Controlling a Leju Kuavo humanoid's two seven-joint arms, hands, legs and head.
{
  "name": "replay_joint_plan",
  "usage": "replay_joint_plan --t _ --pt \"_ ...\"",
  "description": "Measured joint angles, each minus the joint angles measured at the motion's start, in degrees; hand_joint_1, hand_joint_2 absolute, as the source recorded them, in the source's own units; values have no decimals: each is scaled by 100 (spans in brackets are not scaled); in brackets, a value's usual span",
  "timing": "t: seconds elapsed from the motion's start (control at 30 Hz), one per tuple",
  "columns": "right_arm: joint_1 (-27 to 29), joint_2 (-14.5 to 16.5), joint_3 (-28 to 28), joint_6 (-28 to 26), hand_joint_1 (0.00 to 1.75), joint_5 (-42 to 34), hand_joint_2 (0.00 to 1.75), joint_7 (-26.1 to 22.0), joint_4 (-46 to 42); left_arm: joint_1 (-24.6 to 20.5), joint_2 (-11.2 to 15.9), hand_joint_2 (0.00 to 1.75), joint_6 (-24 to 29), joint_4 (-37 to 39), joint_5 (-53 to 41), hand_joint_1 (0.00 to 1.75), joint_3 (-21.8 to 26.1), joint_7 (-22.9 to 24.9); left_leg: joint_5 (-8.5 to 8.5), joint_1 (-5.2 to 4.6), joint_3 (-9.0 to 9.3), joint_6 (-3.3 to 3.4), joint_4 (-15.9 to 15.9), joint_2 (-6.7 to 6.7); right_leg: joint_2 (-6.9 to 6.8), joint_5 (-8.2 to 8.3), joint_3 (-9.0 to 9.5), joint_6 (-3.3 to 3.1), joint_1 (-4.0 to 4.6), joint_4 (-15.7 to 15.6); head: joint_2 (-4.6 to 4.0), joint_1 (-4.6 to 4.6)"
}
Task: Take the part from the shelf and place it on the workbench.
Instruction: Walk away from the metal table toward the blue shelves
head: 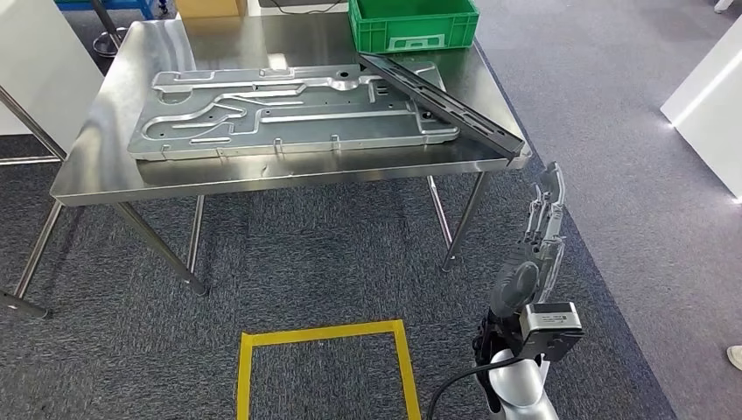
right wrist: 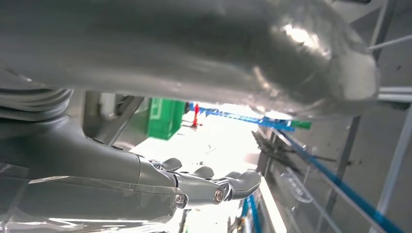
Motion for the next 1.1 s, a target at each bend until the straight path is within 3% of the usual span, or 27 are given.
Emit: replay_joint_plan --t 0.03,0.07,0.13,0.17,0.23,0.27,0.33,0.4,0.43,0.47,0.5,0.53,0.57,0.63,0.67,0.7,0.77,0.8,0.9,0.93,0.97,1.0,1.07,1.1 --pt "14 0 -5 -16 0 -1 0 0 -12 -1 1 0 -5 0 -8 0 -7 1 60 0 -87 -18 19 0 0 145 278 -11 -4 -295 0 -1" --pt "21 0 -6 -27 0 -4 0 0 -29 -3 2 0 -8 0 -10 0 -12 0 111 -7 -158 -42 40 -3 2 184 622 -32 5 -727 0 -1" --pt "32 0 -5 -26 0 -24 0 -1 -77 -8 2 0 -9 0 -10 0 -16 -2 210 -17 -237 -103 65 -5 6 57 1161 -86 32 -1521 0 -5" --pt "43 -1 -5 -22 0 -40 0 -2 -93 -8 3 0 -9 0 -9 0 -16 -3 262 -15 -254 -139 60 -4 8 -6 1266 -117 55 -1717 0 -3" --pt "81 -3 -6 -19 0 -72 0 -2 -105 2 6 0 -4 0 -5 0 -16 -2 335 6 -278 -213 49 -4 -3 63 1228 -196 63 -1783 0 5" --pt "96 -3 -6 -18 0 -80 0 -2 -106 10 8 0 -1 0 -3 0 -17 -1 279 17 -311 -241 86 -9 -14 122 1182 -247 59 -1790 0 8" --pt "128 -3 -6 -16 0 -85 0 -1 -115 22 10 0 6 0 -1 0 -18 1 -206 34 -465 -271 489 -22 -36 266 1035 -335 48 -1804 0 -4" --pt "175 -2 -6 -5 0 -86 0 0 -132 23 11 0 8 0 -1 0 -19 8 -797 37 -649 -291 1251 -26 -37 419 830 -374 68 -1792 0 -15" --pt "200 -3 -6 8 0 -90 0 3 -139 23 12 0 8 0 -1 0 -19 14 -897 37 -680 -298 1574 -26 -38 496 719 -374 78 -1778 0 -15" --pt "222 -3 -6 26 0 -97 0 5 -141 23 13 0 9 0 -1 0 -19 22 -851 37 -638 -299 1766 -26 -39 571 601 -368 85 -1755 0 -16" --pt "240 -4 -6 47 0 -110 0 9 -142 22 13 0 9 0 1 0 -19 30 -688 36 -505 -293 1761 -26 -39 636 484 -359 90 -1723 0 -16" --pt "251 -4 -6 62 0 -126 0 11 -142 21 13 0 9 0 4 0 -19 34 -509 36 -274 -279 1557 -26 -38 692 375 -345 93 -1685 0 -17" --pt "257 -4 -6 74 0 -143 0 13 -145 15 13 0 11 0 13 0 -19 39 -446 33 47 -255 1175 -28 -36 741 281 -326 95 -1639 0 -17" --pt "258 -4 -6 85 0 -167 0 15 -153 -1 14 0 17 0 34 0 -19 43 -599 8 648 -206 328 -31 -39 827 168 -273 104 -1568 0 -13" --pt "258 -4 -6 89 0 -174 0 15 -157 -9 16 0 22 0 44 0 -19 43 -709 -9 808 -177 57 -34 -46 877 148 -238 101 -1557 0 -14" --pt "259 -4 -6 97 0 -178 0 16 -158 -10 19 0 27 0 53 0 -19 43 -732 -25 851 -149 -61 -34 -52 930 140 -203 97 -1562 0 -13" --pt "269 -8 -8 115 0 -184 0 17 -157 -1 15 0 35 0 75 0 -17 45 -620 -9 763 -68 -95 -14 -43 944 102 -136 80 -1546 0 -16" --pt "276 -10 -11 123 0 -187 0 18 -157 3 11 0 40 0 84 0 -17 47 -543 2 697 -24 -109 0 -27 797 52 -110 72 -1448 0 -11" --pt "299 -29 -54 132 0 -198 0 61 -154 3 4 0 55 0 91 0 -16 46 -307 8 420 36 -109 21 3 -80 -198 -34 36 -540 0 5" --pt "318 -41 -86 130 0 -202 0 109 -148 4 4 0 58 0 92 0 -16 45 -228 6 317 30 -101 21 3 -227 -247 -10 26 -182 0 5" --pt "343 -53 -124 126 0 -204 0 165 -140 6 4 0 60 0 92 0 -16 44 -158 5 218 22 -89 22 3 -225 -243 5 18 56 0 5" --pt "372 -68 -173 119 0 -202 0 228 -126 8 4 0 60 0 93 0 -16 44 -94 4 117 12 -74 23 2 -101 -160 12 12 129 0 5" --pt "429 -98 -318 113 0 -192 0 318 -55 8 4 0 57 0 93 0 -16 45 25 5 -59 -20 -36 19 2 181 359 -11 7 -390 0 5" --pt "455 -113 -411 125 0 -188 0 355 -3 6 3 0 52 0 93 0 -16 46 76 -4 -126 -44 -14 11 2 189 729 -37 19 -869 0 7"
